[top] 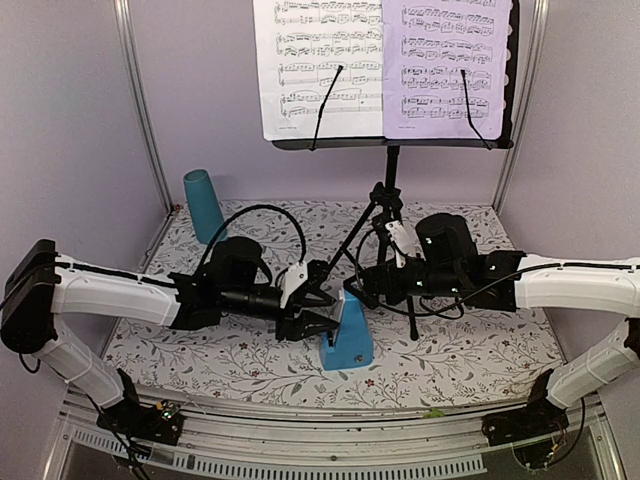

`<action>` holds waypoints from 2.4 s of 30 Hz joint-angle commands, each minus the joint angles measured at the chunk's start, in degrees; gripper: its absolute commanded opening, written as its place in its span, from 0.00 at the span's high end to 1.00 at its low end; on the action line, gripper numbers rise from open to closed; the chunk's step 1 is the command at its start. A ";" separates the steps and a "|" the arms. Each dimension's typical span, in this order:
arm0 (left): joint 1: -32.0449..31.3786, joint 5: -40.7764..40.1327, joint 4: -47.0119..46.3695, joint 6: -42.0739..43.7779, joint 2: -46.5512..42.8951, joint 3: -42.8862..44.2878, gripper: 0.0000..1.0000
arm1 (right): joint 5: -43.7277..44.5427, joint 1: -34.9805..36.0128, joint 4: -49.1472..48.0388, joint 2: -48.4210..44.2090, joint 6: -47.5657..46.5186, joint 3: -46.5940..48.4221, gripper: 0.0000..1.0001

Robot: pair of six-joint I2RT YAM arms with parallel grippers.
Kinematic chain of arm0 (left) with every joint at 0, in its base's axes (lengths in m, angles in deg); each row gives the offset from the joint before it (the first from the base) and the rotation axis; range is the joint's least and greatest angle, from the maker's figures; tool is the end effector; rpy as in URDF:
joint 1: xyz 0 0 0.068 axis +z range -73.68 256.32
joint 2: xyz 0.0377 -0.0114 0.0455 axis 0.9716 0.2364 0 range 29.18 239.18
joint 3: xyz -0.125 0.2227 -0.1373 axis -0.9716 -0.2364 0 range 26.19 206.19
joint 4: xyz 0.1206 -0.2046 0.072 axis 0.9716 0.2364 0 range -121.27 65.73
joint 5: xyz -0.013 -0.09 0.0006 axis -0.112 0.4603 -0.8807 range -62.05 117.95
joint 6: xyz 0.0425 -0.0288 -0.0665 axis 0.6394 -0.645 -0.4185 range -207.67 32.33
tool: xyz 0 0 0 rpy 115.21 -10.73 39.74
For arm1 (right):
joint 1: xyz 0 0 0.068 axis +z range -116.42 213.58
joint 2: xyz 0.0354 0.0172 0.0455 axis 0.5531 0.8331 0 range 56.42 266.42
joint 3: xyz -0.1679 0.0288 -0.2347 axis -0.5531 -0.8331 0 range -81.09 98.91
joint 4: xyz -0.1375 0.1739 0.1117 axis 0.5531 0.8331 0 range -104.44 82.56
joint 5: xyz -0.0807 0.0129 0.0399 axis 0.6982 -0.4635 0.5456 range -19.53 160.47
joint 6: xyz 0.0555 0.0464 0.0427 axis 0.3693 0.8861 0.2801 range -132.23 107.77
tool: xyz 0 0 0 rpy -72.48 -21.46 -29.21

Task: Set up the instrument practice props
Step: Reset both arms

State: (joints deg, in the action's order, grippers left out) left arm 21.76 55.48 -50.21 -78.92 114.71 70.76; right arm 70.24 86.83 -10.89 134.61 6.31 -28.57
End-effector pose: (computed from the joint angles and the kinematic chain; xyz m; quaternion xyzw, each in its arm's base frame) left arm 0.1699 -0.2974 0.2361 0.5359 0.6157 -0.3930 0.4234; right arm 0.1943 0.2607 0.2713 -0.2582 0.8231 0.2980 0.4088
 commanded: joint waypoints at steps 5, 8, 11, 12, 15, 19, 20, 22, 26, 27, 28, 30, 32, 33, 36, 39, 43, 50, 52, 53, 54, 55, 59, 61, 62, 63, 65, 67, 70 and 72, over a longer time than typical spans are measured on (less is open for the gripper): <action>-1.19 0.18 0.16 -0.31 -0.19 0.51 0.47 | 0.93 0.39 4.43 2.00 -1.32 1.08 0.01; -1.54 0.15 0.04 -0.34 -0.24 0.43 0.47 | 0.93 0.42 4.62 2.13 -1.48 1.22 0.01; -2.11 0.07 -0.02 -0.53 -0.39 0.34 0.48 | 0.98 0.40 4.78 2.31 -1.41 1.37 0.01; -2.30 0.09 -0.04 -0.55 -0.50 0.26 0.48 | 0.96 0.41 4.80 2.39 -1.41 1.41 0.01; -2.98 -0.43 -0.11 -0.63 -1.00 -0.08 0.48 | 0.93 0.45 4.80 2.45 -1.37 1.39 0.01; -3.93 -0.67 -0.22 -1.06 -1.54 -0.51 0.48 | 0.91 0.53 4.80 2.45 -1.15 1.26 0.01; -4.14 -0.83 -0.20 -1.18 -1.64 -0.61 0.48 | 0.93 0.53 4.80 2.47 -1.14 1.21 0.01; -4.58 -1.04 -0.17 -1.39 -1.77 -0.79 0.48 | 0.93 0.53 4.88 2.46 -1.14 1.20 0.01; -5.44 -1.53 -0.21 -1.64 -2.08 -1.10 0.48 | 1.17 0.50 5.00 2.38 -1.14 1.31 0.01; -5.68 -1.66 -0.18 -1.71 -2.09 -1.20 0.48 | 1.19 0.52 5.04 2.30 -1.14 1.29 0.01; -5.84 -1.76 -0.14 -1.70 -2.19 -1.24 0.48 | 1.22 0.52 5.06 2.29 -1.14 1.32 0.01; -6.13 -2.08 0.17 -1.76 -2.36 -1.20 0.48 | 1.28 0.53 5.14 2.30 -1.14 1.28 0.01; -6.49 -2.25 0.21 -1.77 -2.46 -1.22 0.48 | 1.23 0.49 5.19 2.40 -1.06 1.32 0.01; -6.61 -2.26 0.24 -1.76 -2.54 -1.27 0.48 | 1.28 0.53 5.24 2.39 -1.06 1.32 0.01; -6.98 -2.32 0.13 -1.84 -2.40 -1.24 0.48 | 1.26 0.53 5.39 2.25 -0.88 1.21 0.01; -7.50 -2.55 0.21 -1.94 -2.20 -1.08 0.48 | 1.28 0.50 5.50 2.21 -0.79 1.19 0.01; -8.33 -2.90 -0.04 -2.25 -2.18 -1.44 0.49 | 1.28 0.48 5.48 2.51 -0.88 1.31 0.01; -9.53 -3.91 -0.66 -2.77 -2.49 -2.49 0.49 | 1.16 0.53 5.41 3.20 -0.84 1.41 0.01; -9.74 -4.06 -0.77 -2.96 -2.62 -2.77 0.49 | 1.02 0.53 5.41 3.34 -0.84 1.46 0.01; -9.88 -4.05 -0.82 -3.07 -2.70 -2.89 0.49 | 1.02 0.53 5.34 3.37 -0.83 1.52 0.01; -10.04 -4.10 -0.81 -3.21 -2.72 -2.98 0.49 | 1.10 0.49 5.33 3.43 -0.86 1.56 0.01; -10.19 -4.25 -0.91 -3.24 -2.74 -3.08 0.49 | 1.03 0.47 5.33 3.45 -0.94 1.59 0.01; -11.24 -5.56 -0.90 -3.41 -2.94 -3.26 0.49 | 1.11 0.53 5.31 3.52 -0.92 1.70 0.01; -11.78 -6.60 -1.36 -3.46 -3.51 -3.47 0.48 | 1.17 0.50 5.33 3.47 -0.88 1.64 0.01; -12.12 -7.55 -1.56 -3.61 -3.91 -3.50 0.48 | 1.26 0.51 5.33 3.45 -0.88 1.64 0.01; -12.24 -8.48 -2.04 -3.92 -4.49 -3.57 0.47 | 1.33 0.53 5.34 3.38 -0.92 1.63 0.01; -12.31 -10.63 -3.86 -4.49 -5.92 -4.06 0.43 | 1.53 0.46 5.33 3.26 -0.95 1.77 0.01; -12.30 -13.00 -5.90 -4.54 -7.78 -4.82 0.38 | 1.63 0.50 5.41 3.17 -1.10 1.93 0.01; -12.08 -16.76 -7.93 -4.41 -10.49 -5.63 0.28 | 1.98 0.53 5.65 3.07 -1.39 2.40 0.01; -11.88 -18.92 -8.69 -4.68 -11.75 -5.79 0.23 | 2.28 0.53 5.88 2.88 -1.49 2.75 0.01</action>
State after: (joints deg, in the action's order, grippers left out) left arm 10.15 42.61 -54.21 -83.23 105.93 65.85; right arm 70.40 86.94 -9.73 136.17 5.96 -26.67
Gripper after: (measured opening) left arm 0.728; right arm 0.989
